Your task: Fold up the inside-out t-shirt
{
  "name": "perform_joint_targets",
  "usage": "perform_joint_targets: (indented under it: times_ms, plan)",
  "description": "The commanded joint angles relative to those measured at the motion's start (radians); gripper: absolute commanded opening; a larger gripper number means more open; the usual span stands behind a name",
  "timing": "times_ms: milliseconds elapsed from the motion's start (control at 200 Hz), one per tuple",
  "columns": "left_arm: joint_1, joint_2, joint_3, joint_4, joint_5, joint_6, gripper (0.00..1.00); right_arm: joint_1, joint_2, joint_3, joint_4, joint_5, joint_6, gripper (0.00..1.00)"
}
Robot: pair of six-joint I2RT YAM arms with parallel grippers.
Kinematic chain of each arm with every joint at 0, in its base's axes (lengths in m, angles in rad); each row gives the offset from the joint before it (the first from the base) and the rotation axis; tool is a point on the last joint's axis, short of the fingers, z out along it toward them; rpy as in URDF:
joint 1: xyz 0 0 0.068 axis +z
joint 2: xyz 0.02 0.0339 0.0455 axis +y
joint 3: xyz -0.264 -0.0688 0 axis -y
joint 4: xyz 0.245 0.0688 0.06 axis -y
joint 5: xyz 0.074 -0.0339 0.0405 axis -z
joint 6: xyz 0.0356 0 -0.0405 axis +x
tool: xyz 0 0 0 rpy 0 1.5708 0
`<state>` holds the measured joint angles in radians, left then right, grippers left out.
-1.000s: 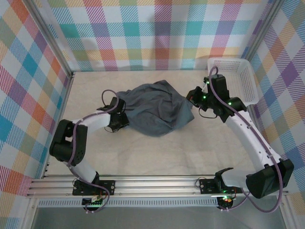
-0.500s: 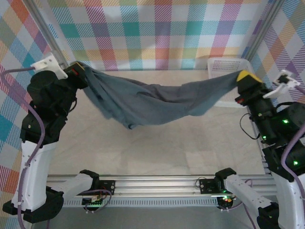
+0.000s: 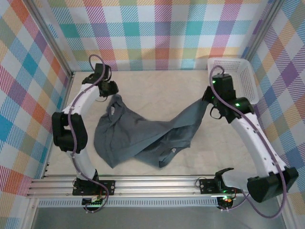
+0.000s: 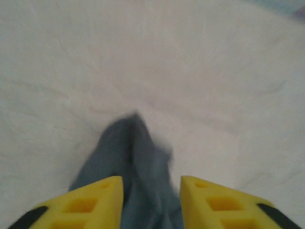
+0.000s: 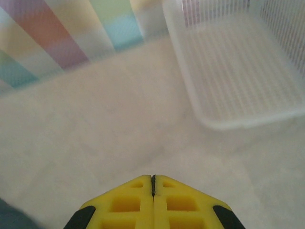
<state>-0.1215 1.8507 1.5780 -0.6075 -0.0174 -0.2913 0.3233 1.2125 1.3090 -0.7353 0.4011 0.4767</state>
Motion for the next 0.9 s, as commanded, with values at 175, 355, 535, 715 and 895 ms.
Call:
perform_joint_targets:
  times_ms: [175, 355, 535, 715, 895]
  plan:
    - [-0.013, -0.285, -0.229, -0.109, 0.078, -0.145, 0.44, -0.041, -0.028, -0.08, 0.036, -0.107, 0.07, 0.0]
    - [-0.18, -0.561, -0.515, -0.24, -0.009, -0.347, 0.25, -0.044, -0.019, -0.095, 0.056, -0.148, 0.077, 0.0]
    - [-0.376, -0.641, -0.618, -0.406, -0.123, -0.463, 0.18, -0.044, 0.009, -0.079, 0.061, -0.183, 0.072, 0.0]
    - [-0.503, -0.575, -0.708, -0.424, -0.155, -0.536, 0.25, -0.046, 0.008, -0.081, 0.062, -0.2, 0.088, 0.0]
    - [-0.517, -0.504, -0.778, -0.338, -0.076, -0.587, 0.38, -0.045, 0.004, -0.085, 0.059, -0.206, 0.089, 0.0]
